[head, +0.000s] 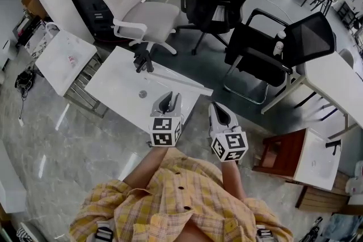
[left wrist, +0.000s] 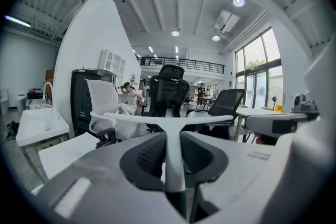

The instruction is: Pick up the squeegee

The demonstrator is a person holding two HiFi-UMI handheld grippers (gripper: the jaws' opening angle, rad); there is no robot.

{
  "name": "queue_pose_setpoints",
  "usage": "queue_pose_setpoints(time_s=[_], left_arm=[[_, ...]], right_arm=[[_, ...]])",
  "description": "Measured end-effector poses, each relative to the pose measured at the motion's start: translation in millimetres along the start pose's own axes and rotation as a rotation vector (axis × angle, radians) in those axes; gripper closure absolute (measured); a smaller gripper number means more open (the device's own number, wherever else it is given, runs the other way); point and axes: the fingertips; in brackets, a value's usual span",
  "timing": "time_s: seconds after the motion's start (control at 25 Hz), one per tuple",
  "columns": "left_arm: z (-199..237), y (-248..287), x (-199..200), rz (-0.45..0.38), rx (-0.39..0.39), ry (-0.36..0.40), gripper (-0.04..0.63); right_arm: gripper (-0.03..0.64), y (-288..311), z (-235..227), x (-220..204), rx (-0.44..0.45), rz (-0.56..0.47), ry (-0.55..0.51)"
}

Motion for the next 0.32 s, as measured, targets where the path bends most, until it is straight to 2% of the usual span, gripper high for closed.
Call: queue_pose_setpoints(time_s=[0.32], left_arm=[[-2.0,-0.8,-1.4,0.002,-0.008,-0.007,0.508]], right_arm=[[0.619,2.1,-1.5,0.6,-0.012,-0.003,-0.003]])
Point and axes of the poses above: the fingertips, and each gripper's own axes: y forward along the fingers, z to its left, x out of its top, and after that the axes turned 15 degrees about -z, right-handed
